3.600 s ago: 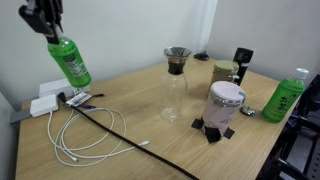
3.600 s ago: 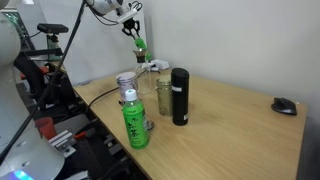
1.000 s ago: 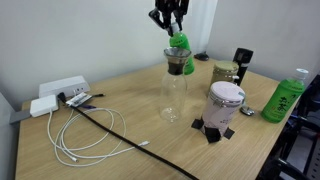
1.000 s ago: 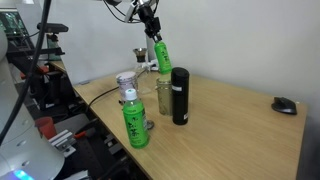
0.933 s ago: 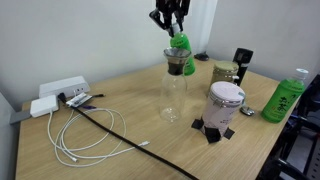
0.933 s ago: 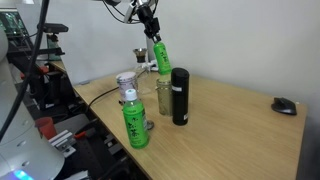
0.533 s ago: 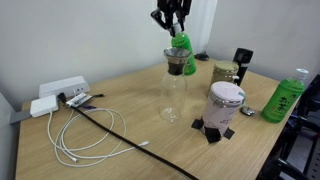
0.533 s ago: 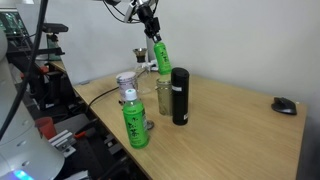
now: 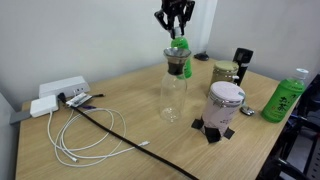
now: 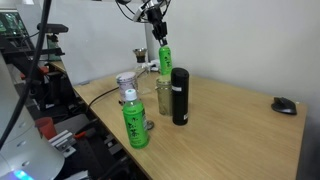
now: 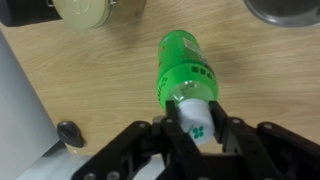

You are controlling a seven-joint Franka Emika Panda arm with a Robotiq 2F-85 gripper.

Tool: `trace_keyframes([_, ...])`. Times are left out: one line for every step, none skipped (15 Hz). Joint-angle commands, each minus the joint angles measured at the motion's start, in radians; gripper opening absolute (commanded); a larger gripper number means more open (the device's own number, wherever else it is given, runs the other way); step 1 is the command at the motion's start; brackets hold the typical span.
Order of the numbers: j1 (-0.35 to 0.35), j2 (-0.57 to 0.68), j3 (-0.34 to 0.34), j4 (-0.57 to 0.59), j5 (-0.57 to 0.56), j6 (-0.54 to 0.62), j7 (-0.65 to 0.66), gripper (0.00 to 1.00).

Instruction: Pick up the green bottle on the left and move it to the right.

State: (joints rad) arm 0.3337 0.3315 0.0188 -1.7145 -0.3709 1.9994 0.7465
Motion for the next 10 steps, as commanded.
trace_keyframes([-0.084, 0.001, 0.028, -0.050, 0.128, 0.176, -0.067, 0.11])
trace_keyframes([-0.095, 0.008, 0.023, -0.055, 0.153, 0.205, -0.081, 0.11])
trace_keyframes([-0.101, 0.014, 0.018, -0.061, 0.166, 0.226, -0.089, 0.11])
trace_keyframes([-0.106, 0.018, 0.013, -0.066, 0.175, 0.237, -0.094, 0.11])
trace_keyframes([-0.109, 0.020, 0.009, -0.071, 0.180, 0.246, -0.093, 0.11])
trace_keyframes([-0.113, 0.018, 0.006, -0.080, 0.186, 0.253, -0.091, 0.11])
trace_keyframes([-0.114, 0.017, 0.002, -0.085, 0.185, 0.252, -0.086, 0.11])
trace_keyframes([-0.115, 0.016, -0.001, -0.088, 0.181, 0.249, -0.083, 0.11])
trace_keyframes([-0.113, 0.016, -0.008, -0.089, 0.169, 0.241, -0.075, 0.11])
trace_keyframes([-0.109, 0.017, -0.017, -0.088, 0.150, 0.229, -0.065, 0.11])
